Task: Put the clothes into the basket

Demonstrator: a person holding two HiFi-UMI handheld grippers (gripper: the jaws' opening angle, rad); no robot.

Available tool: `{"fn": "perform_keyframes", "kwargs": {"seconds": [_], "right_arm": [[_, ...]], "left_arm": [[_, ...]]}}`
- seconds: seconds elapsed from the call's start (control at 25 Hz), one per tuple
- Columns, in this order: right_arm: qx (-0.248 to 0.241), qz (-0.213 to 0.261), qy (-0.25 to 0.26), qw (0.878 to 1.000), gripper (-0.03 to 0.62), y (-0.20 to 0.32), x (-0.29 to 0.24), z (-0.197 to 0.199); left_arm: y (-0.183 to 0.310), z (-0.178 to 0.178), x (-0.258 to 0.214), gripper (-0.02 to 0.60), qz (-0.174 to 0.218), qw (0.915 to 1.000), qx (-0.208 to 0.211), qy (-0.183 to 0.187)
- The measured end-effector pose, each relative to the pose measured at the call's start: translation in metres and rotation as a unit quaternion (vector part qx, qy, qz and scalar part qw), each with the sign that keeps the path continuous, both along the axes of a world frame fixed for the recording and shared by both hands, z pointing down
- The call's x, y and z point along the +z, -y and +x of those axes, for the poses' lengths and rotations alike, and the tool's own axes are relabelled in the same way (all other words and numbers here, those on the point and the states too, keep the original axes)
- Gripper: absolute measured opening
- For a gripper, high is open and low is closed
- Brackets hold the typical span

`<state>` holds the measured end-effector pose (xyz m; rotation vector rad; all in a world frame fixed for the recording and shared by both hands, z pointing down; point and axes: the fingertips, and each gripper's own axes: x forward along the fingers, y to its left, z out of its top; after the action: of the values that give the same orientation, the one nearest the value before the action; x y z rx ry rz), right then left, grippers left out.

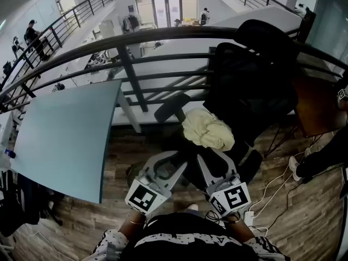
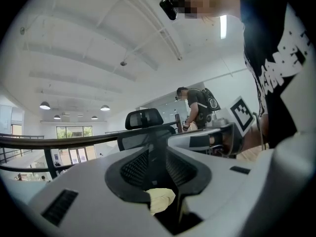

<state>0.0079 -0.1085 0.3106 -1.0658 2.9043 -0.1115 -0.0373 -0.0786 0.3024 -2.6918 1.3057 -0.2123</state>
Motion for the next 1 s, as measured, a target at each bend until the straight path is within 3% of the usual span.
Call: {"fn": "perform_keyframes", "kwargs": {"seconds": [0.32,0.6,1.0], "right_arm": [[0.040,0.002,0.011,0.999,0.109,0.012,0.011,0.019],[0.075,-0.019,0.001,0.997,0.116,0.029,0.027,0.028],[0.112,-0.040,-0.014,0.993,0.118,0.070,0.060,0.026]], "left_arm": [[0.013,0.002,0.017,0.097,-0.004,1.0000,0.005,0.008],[0.040,0.016,0.035,0.098,-0.024,0.9985,0.049,0.010],[0.081,0.010,0.066,0.101,-0.040,0.9965,0.070,0.023]]}}
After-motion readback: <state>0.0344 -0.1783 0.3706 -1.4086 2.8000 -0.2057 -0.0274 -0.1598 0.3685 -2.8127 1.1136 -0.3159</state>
